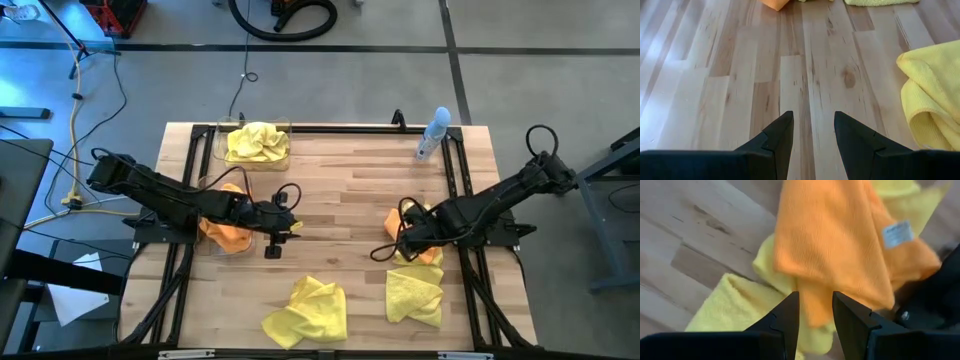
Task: Sort microfiber towel by color & place in baskets
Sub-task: Put the yellow microfiber towel into the top transparent bin
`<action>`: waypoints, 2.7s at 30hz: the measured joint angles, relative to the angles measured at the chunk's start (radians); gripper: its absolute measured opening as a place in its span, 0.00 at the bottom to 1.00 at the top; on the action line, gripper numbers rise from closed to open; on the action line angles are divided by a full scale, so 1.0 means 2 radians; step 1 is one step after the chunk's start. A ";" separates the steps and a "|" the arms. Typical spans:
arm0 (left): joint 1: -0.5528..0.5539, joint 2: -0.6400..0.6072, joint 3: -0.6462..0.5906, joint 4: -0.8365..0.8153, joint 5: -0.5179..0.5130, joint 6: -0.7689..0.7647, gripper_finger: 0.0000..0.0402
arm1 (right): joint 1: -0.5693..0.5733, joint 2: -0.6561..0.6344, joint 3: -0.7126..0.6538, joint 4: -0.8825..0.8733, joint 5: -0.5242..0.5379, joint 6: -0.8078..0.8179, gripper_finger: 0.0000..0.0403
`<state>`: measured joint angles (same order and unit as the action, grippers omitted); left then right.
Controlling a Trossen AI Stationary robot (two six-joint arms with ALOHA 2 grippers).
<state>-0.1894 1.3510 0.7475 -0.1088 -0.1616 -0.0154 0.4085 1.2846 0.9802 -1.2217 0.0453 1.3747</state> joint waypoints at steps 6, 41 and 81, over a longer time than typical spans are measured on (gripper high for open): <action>0.000 0.000 0.000 0.000 0.000 0.000 0.33 | 0.025 0.000 -0.001 0.012 -0.021 0.055 0.27; 0.000 0.000 0.000 0.001 -0.016 -0.017 0.33 | 0.195 0.194 0.012 0.260 0.029 0.256 0.04; -0.011 0.130 0.056 0.332 -0.364 0.468 0.33 | -0.235 -0.009 0.017 0.458 0.091 -0.444 0.00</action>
<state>-0.2118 1.6106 0.8587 0.5547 -0.8903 0.9203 -0.0608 1.2667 1.0149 -0.3060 0.2267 0.4875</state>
